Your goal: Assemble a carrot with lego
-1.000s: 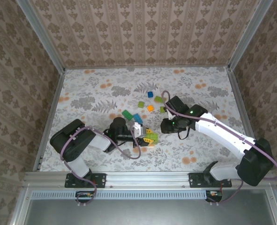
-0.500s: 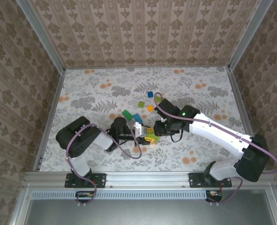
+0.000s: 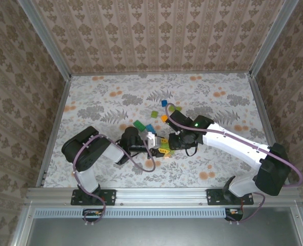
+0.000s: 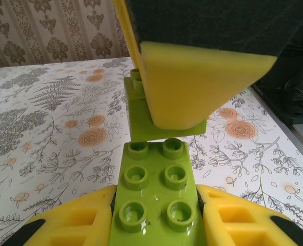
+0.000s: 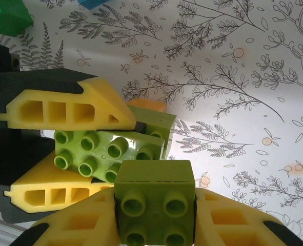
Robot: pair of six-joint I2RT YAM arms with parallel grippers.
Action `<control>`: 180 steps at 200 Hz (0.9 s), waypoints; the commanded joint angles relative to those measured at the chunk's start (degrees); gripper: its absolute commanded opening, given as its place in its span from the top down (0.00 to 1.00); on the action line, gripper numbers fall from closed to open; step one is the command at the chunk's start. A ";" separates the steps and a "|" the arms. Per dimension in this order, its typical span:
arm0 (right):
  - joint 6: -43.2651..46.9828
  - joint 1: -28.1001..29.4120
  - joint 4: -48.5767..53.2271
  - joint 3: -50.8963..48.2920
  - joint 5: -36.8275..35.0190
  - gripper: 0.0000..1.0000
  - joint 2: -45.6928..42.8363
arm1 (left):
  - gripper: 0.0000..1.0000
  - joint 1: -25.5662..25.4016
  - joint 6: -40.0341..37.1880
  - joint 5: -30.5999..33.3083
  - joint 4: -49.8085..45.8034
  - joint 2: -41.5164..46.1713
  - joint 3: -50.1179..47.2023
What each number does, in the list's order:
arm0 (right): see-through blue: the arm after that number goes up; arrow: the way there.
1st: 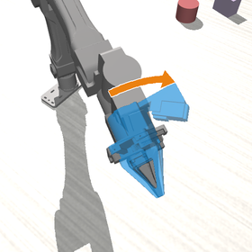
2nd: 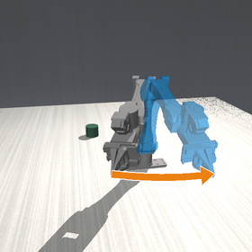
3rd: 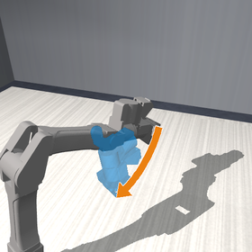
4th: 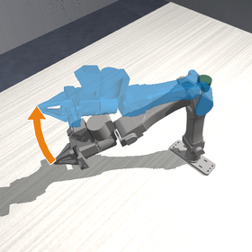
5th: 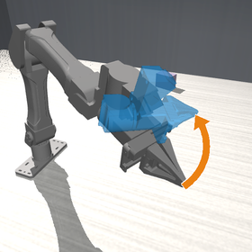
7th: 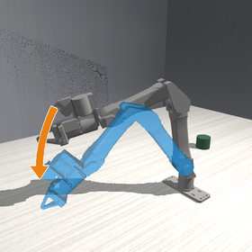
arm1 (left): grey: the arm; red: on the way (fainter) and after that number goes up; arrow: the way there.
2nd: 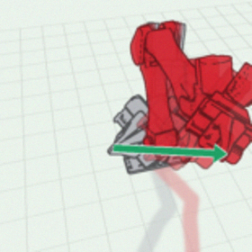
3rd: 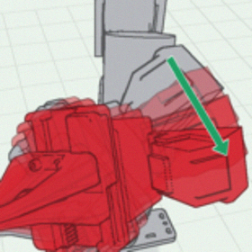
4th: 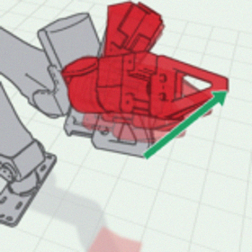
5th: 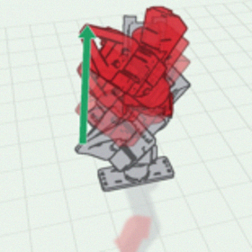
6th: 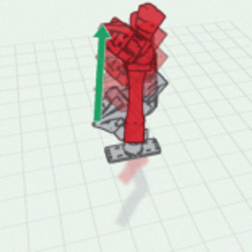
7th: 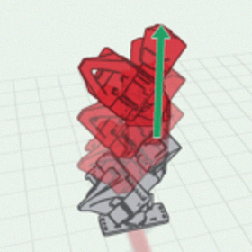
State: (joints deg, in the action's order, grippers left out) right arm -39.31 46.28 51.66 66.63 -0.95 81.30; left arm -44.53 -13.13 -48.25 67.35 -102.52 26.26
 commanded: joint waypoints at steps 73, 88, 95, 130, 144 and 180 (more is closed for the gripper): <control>-0.67 0.39 0.91 1.38 -3.52 0.82 2.61 | 0.86 0.68 -1.64 -0.09 -11.52 -5.71 1.50; -0.53 0.39 1.20 1.81 -4.18 0.82 2.96 | 0.86 0.68 -1.77 -0.30 -11.88 -6.19 1.78; -0.42 0.37 1.33 2.04 -4.23 0.82 3.13 | 0.86 0.68 -1.75 -0.33 -11.81 -6.36 1.86; -0.49 0.17 2.27 2.87 -5.24 0.81 4.36 | 0.86 0.85 -1.73 -0.40 -11.87 -6.64 1.98; -0.76 0.00 2.97 3.36 -5.87 0.82 4.57 | 0.86 0.85 -1.84 -0.34 -11.96 -6.63 1.95; -1.29 -0.13 4.72 3.68 -7.19 0.82 4.45 | 0.86 1.14 -2.00 -0.02 -12.33 -6.73 1.96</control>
State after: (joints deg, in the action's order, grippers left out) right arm -39.29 46.28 52.99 69.34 -4.78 85.25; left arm -44.10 -13.10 -50.78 66.24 -105.38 29.89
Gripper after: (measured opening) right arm 0.317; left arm 0.344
